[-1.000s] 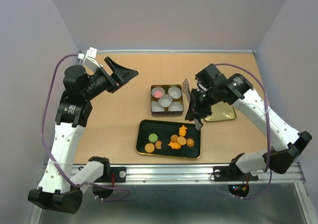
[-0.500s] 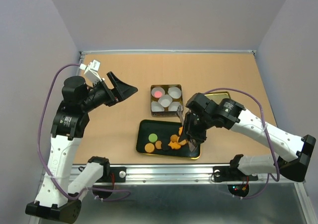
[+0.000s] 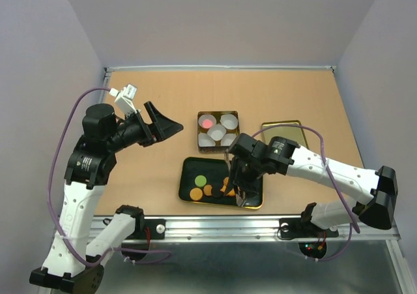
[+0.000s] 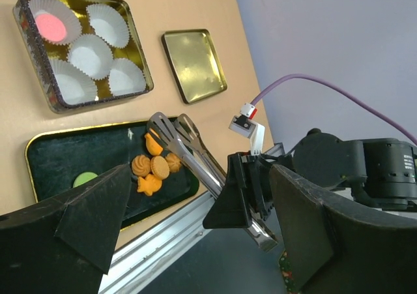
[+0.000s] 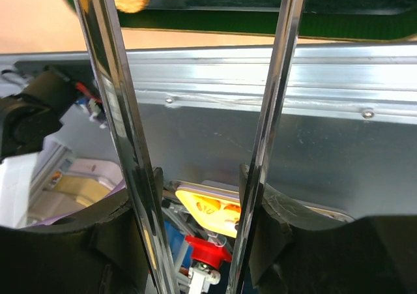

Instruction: Pack the cookies

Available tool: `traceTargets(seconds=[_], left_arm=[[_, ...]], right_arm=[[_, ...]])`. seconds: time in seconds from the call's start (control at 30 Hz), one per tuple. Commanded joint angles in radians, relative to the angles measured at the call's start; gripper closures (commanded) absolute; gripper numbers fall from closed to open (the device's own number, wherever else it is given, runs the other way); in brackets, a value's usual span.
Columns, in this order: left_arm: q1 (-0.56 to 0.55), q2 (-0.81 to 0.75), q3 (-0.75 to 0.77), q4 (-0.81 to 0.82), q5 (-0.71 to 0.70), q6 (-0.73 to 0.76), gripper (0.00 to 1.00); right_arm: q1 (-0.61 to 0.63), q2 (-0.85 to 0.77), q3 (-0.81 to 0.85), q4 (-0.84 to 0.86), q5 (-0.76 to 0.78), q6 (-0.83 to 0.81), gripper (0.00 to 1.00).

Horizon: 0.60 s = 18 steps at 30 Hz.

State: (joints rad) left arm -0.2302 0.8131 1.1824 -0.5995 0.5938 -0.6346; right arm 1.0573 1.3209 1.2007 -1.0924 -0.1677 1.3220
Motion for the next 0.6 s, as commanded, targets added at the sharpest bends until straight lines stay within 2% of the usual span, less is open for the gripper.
traceTargets(seconds=[0.0, 0.33, 0.57], left_arm=[[-0.014, -0.026, 0.043, -0.009, 0.012, 0.036, 0.01], [-0.047, -0.034, 0.037, -0.054, -0.035, 0.067, 0.01], [-0.058, -0.022, 0.046, -0.154, -0.121, 0.122, 0.01]], right_arm=[[0.021, -0.029, -0.033, -0.006, 0.031, 0.069, 0.45], [0.061, -0.003, -0.084, 0.012, 0.027, 0.1, 0.45], [0.063, -0.028, -0.177, 0.049, 0.051, 0.115, 0.45]])
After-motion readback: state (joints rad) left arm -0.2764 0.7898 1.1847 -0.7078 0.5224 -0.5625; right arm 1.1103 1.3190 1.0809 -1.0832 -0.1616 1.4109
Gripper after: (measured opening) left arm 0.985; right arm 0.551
